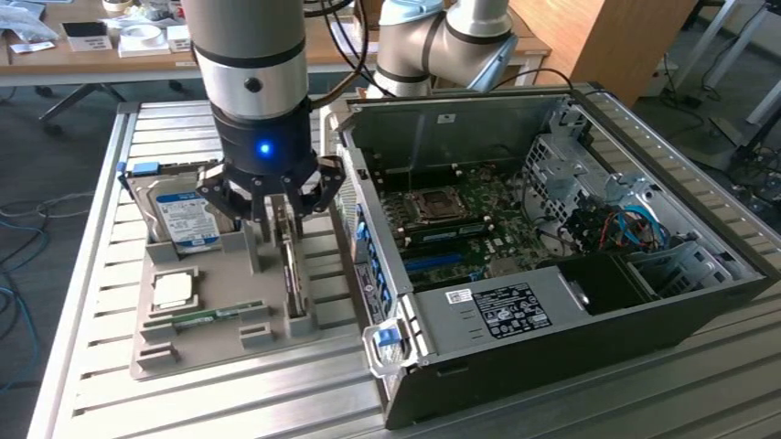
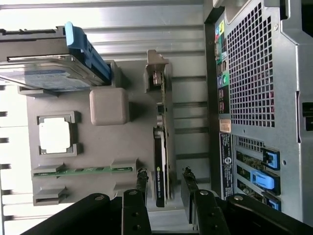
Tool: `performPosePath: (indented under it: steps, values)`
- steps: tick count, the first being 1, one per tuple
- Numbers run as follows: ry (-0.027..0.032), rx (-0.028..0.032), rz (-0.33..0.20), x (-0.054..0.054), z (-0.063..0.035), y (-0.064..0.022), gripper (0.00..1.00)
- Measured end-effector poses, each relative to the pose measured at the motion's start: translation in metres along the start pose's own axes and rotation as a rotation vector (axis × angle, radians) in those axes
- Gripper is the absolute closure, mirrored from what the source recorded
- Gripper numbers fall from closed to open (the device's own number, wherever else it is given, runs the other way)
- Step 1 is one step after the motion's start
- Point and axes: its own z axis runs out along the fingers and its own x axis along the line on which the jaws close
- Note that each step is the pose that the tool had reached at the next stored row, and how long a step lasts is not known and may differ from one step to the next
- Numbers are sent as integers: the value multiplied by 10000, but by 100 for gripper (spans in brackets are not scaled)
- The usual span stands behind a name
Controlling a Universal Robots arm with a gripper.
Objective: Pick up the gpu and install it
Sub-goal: 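Pick up the gpu and move the gpu toward the slot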
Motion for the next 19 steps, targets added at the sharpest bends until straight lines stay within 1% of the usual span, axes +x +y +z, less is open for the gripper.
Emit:
performPosePath:
  steps: [12,19]
  values:
    - [-1,0,0,7,215,-14,58]
    - [1,-5,0,8,230,-15,58]
